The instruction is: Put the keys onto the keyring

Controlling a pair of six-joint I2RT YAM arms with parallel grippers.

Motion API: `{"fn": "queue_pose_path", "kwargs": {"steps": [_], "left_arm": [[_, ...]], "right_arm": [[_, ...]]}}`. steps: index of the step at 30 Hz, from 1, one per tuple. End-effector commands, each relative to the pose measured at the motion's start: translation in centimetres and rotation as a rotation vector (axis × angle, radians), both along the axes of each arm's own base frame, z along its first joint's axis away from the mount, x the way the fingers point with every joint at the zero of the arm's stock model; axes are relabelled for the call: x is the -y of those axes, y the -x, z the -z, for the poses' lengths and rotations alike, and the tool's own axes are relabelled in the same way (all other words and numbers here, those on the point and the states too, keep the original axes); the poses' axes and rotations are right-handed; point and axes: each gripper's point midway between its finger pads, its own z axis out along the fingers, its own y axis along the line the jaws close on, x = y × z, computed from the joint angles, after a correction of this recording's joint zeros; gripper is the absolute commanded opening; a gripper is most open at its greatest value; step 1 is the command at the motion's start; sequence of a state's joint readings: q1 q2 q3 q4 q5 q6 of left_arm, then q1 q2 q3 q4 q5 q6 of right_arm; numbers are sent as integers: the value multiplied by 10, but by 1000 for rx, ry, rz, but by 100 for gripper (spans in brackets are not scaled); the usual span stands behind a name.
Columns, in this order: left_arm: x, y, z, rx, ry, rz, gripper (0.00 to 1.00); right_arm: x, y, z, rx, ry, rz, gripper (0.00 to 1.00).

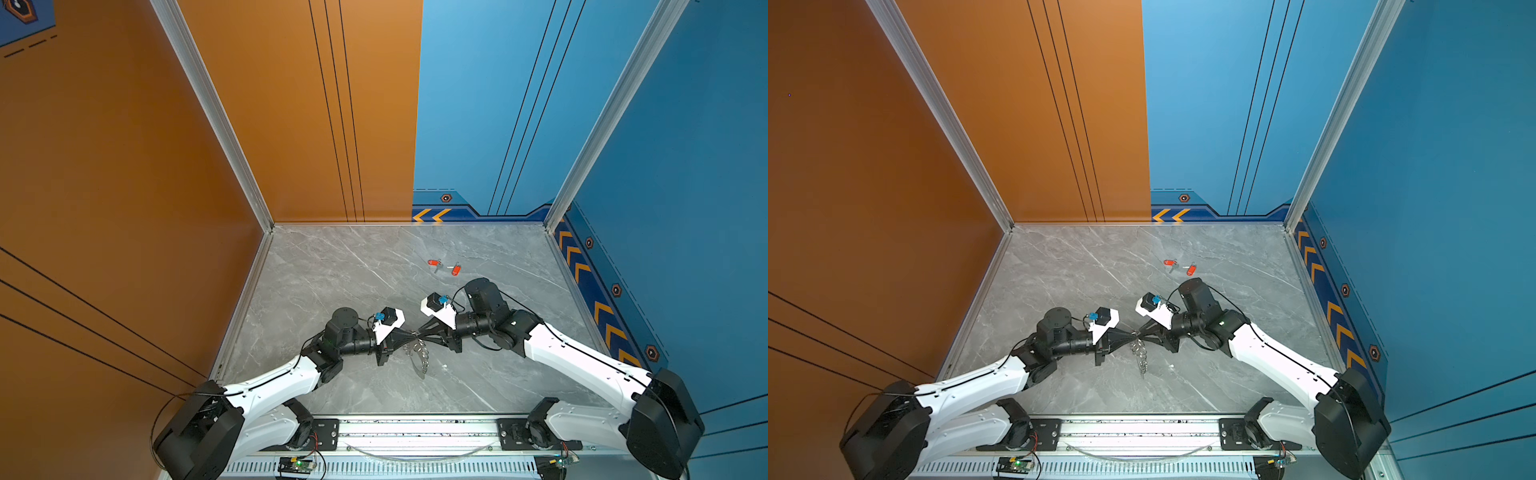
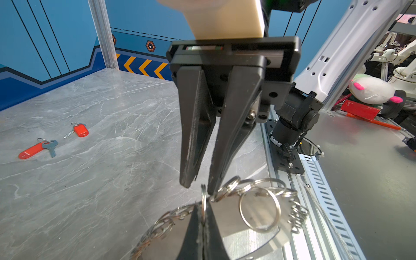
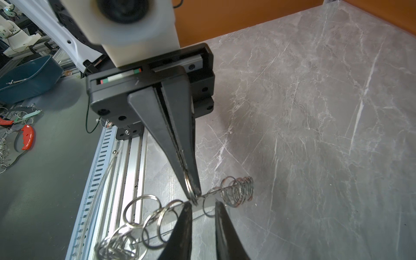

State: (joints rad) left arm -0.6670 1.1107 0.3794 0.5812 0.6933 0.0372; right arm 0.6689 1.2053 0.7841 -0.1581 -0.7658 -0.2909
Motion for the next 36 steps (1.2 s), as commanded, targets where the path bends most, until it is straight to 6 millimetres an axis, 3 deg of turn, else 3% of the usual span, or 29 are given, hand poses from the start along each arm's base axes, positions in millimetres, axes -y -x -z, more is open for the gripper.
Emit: {"fn": "queue_pose_path", "kwargs": {"steps": [1,8,14,17,23,26,36], "left_arm": [[0,4,-12,25,43,29,0],[1,5,-14,21,53,36,0],[1,1,-11,17,46,16,0],[1,-4,-7,10,34,-4,5],[0,-7,-3,0,16,-20,25],[-2,-7,-3,5,-2,-26,27],[-5,-7,-9,17,6,-32,15]], "right_arm": [[-4,7,-8,25,-39,-29,20],[-7,7,-4,19,-19,-37,15],[-4,2,-6,46,17,-16,2],[-6,5,-6,67,57,-17,0],[-3,1,-5,122,192,1,0],[-3,2,-6,140,271,-11,0],[-7,3,-4,159,433,-57,0]]}}
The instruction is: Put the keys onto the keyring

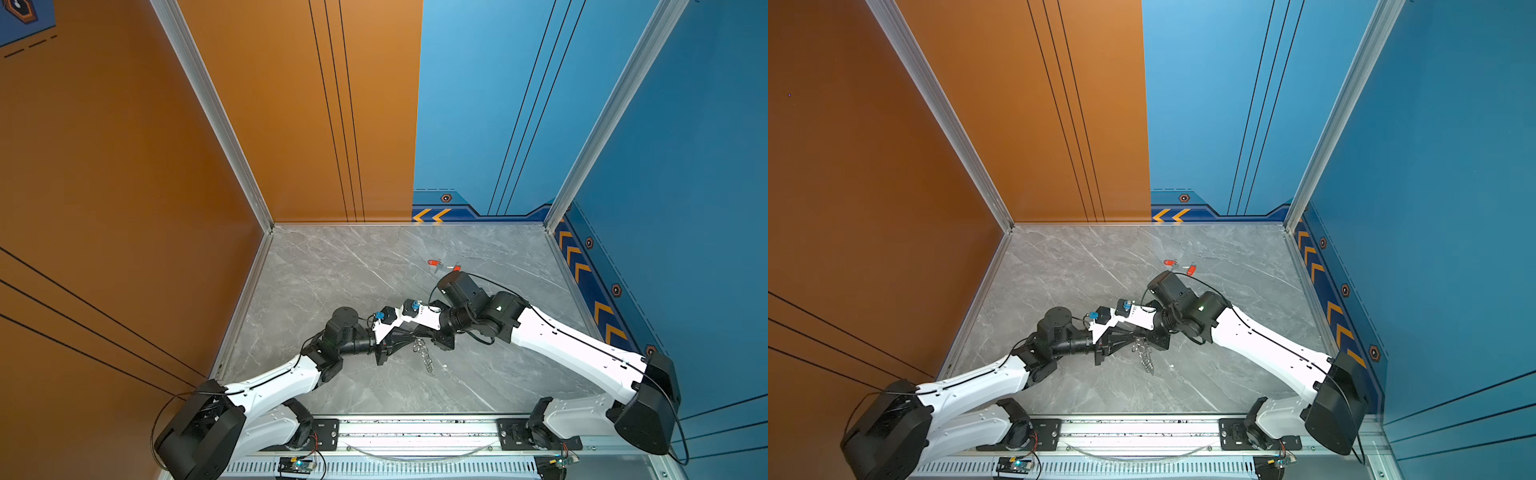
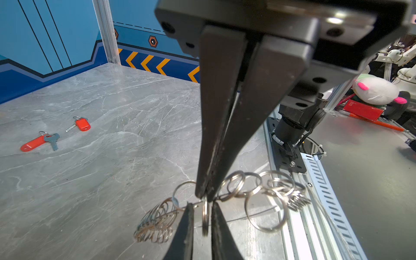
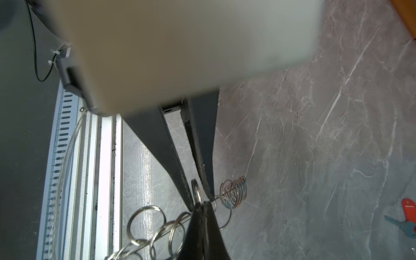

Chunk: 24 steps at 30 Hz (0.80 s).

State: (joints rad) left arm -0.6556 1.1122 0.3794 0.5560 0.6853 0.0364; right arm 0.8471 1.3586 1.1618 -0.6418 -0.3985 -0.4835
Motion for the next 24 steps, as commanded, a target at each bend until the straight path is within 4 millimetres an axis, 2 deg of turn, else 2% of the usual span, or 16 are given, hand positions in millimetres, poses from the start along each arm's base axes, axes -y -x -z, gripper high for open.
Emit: {"fn": "queue_pose_path", "kwargs": {"steps": [1,10,13,14,18,21,24], "left_arm": [[-2,-3,-15,40,25,-17,14],[-4,-7,-19,32,35,-34,0],[-5,-10,-19,32,45,-49,0],[-6,-11,-20,33,51,-56,0],[-10,-14,-24,29,88,-68,0],[-9,-11,-25,33,101,-54,0],[-9,-10,-27,38,107,-48,0]], "right_arm": [[5,5,0,11,52,-26,0],[3,7,7,-6,64,-32,0],[2,6,6,-37,40,-26,0],[2,4,3,-49,21,-21,3],[6,-4,-12,-71,-134,17,19],[7,-6,-23,-71,-318,9,23],[14,-14,-24,-48,-412,42,25]]}}
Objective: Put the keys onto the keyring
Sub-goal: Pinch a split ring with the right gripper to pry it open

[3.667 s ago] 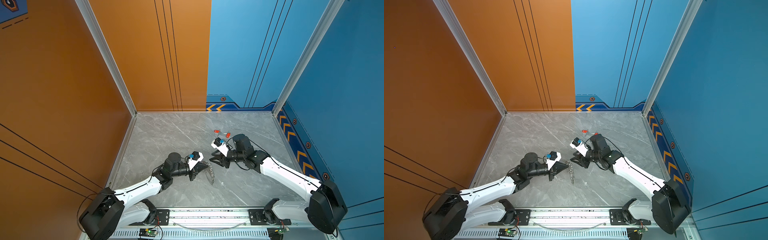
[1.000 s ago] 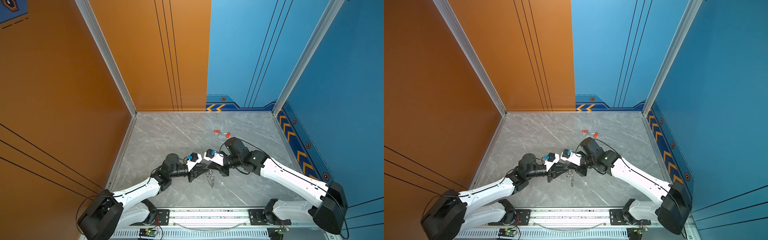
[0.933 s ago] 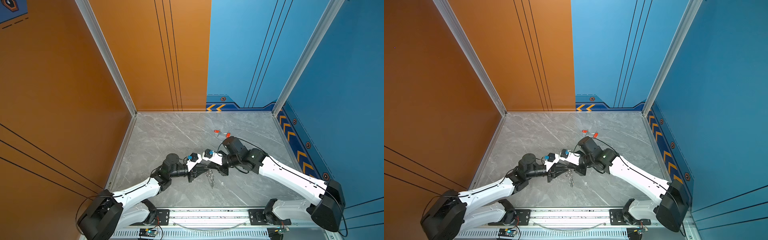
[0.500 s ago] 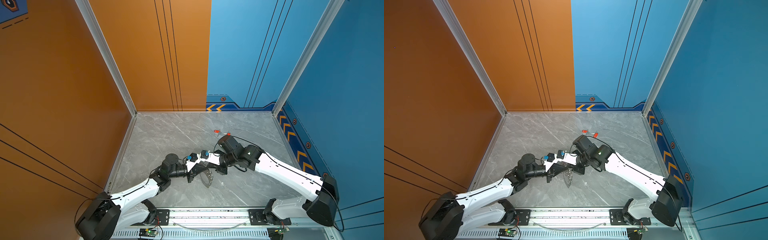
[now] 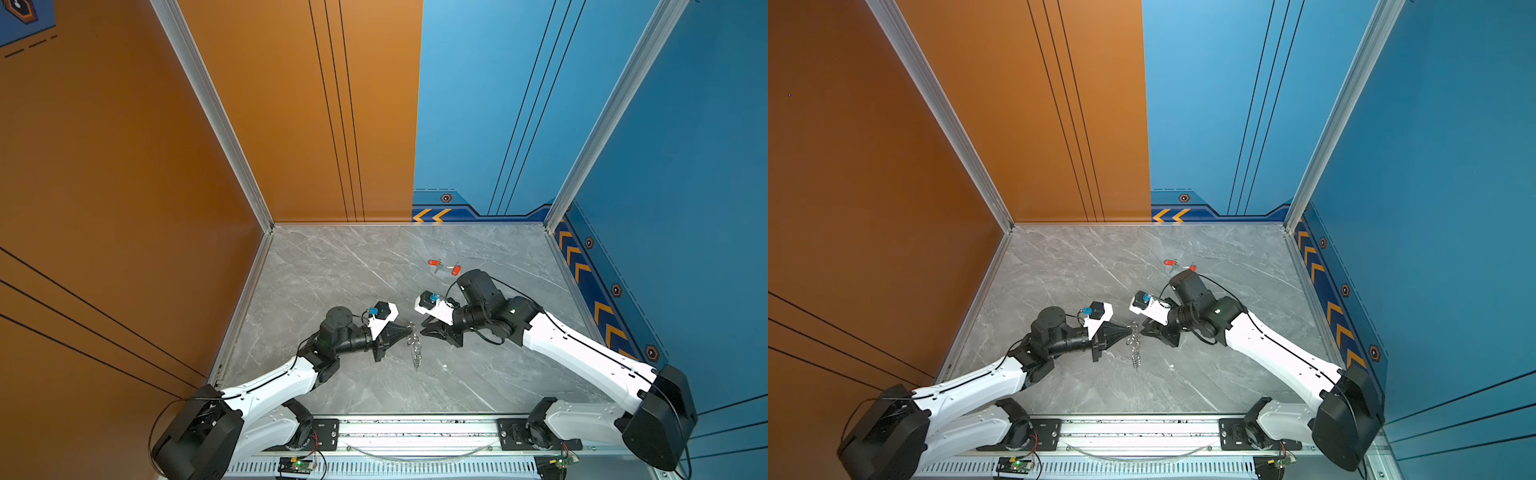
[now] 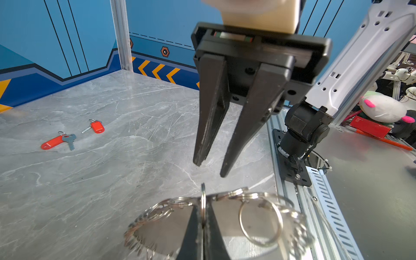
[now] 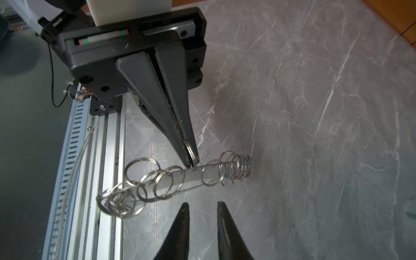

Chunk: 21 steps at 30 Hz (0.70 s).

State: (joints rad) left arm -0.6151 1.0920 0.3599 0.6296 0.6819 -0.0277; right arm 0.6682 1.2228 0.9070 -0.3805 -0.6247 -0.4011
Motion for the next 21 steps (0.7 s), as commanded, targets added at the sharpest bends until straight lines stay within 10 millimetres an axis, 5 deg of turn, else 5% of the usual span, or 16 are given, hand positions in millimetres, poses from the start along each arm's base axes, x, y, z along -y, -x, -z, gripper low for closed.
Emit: {"fn": "queue_pose_path", "kwargs": {"steps": [1,21], "left_arm": [[0,1,-15,41,50,10,0],[6,11,-15,33,59,81,0]], "right_arm": [[-12,-2,-28,36,-190,-24,25],[-19,14,-20,-23,-194,-94,16]]}}
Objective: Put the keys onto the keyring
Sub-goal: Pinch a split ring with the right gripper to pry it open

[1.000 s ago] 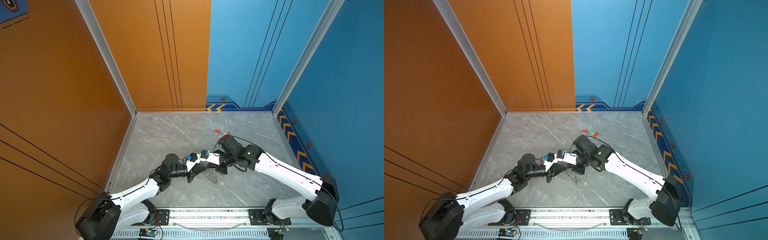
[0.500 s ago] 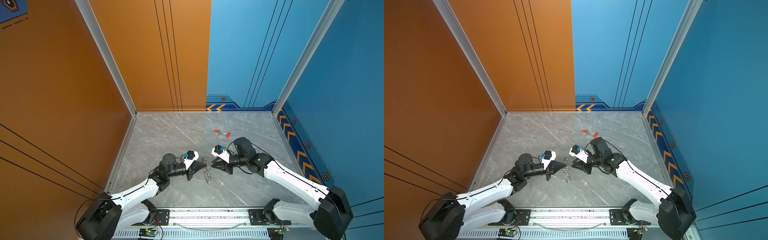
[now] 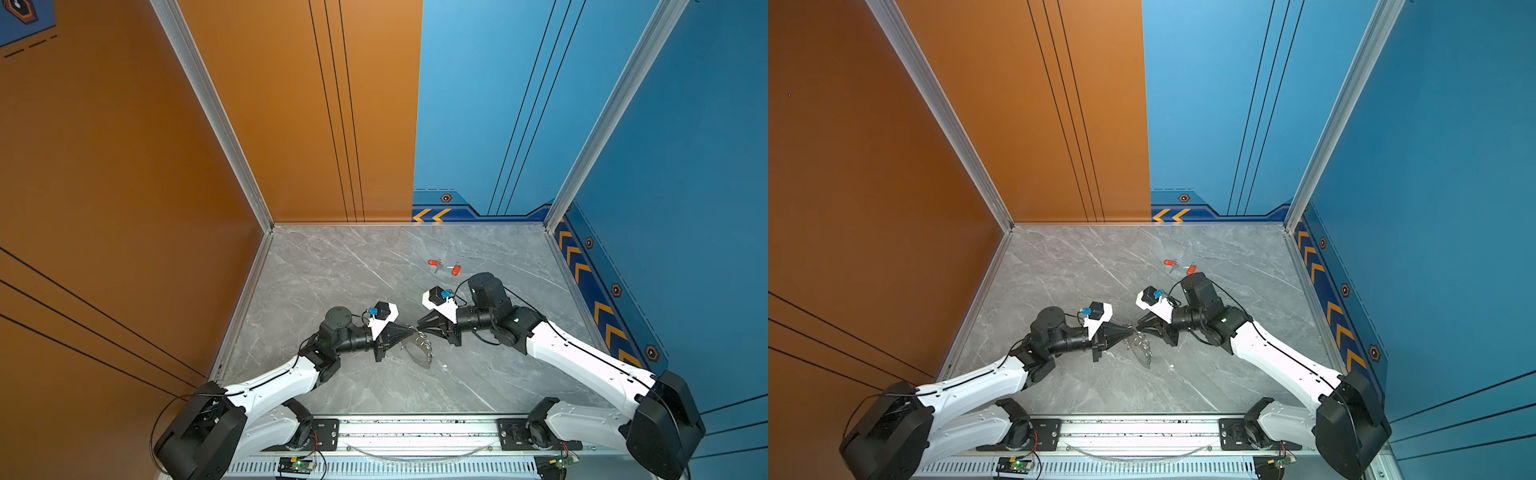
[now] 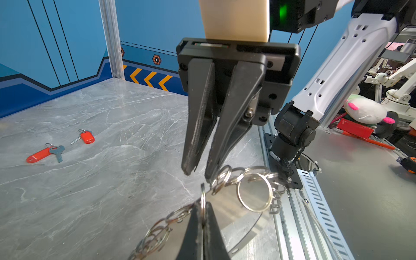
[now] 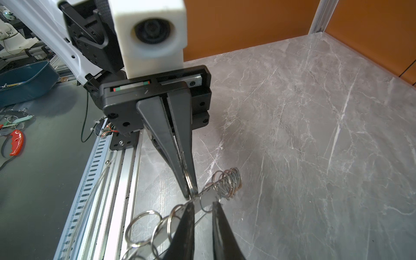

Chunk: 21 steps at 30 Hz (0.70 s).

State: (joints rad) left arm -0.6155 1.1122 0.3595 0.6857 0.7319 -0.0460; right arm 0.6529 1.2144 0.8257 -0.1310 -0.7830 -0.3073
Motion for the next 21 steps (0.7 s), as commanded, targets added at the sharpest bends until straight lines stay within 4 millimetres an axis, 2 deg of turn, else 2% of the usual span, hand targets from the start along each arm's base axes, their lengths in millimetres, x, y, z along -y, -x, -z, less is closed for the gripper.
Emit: {"fn": "queue_pose_path", "kwargs": {"steps": [1,6,17,21], "left_arm": [[2,6,-9,28,29,34,0],[2,9,-9,24,29,44,0],[4,13,-8,21,28,69,0],[6,11,-3,8,19,71,0]], "right_arm": [[-2,11,0,-18,4,-39,15],[-7,13,2,-21,11,-53,13],[-7,11,8,-24,45,-47,3],[-5,5,11,-10,74,-12,0]]}}
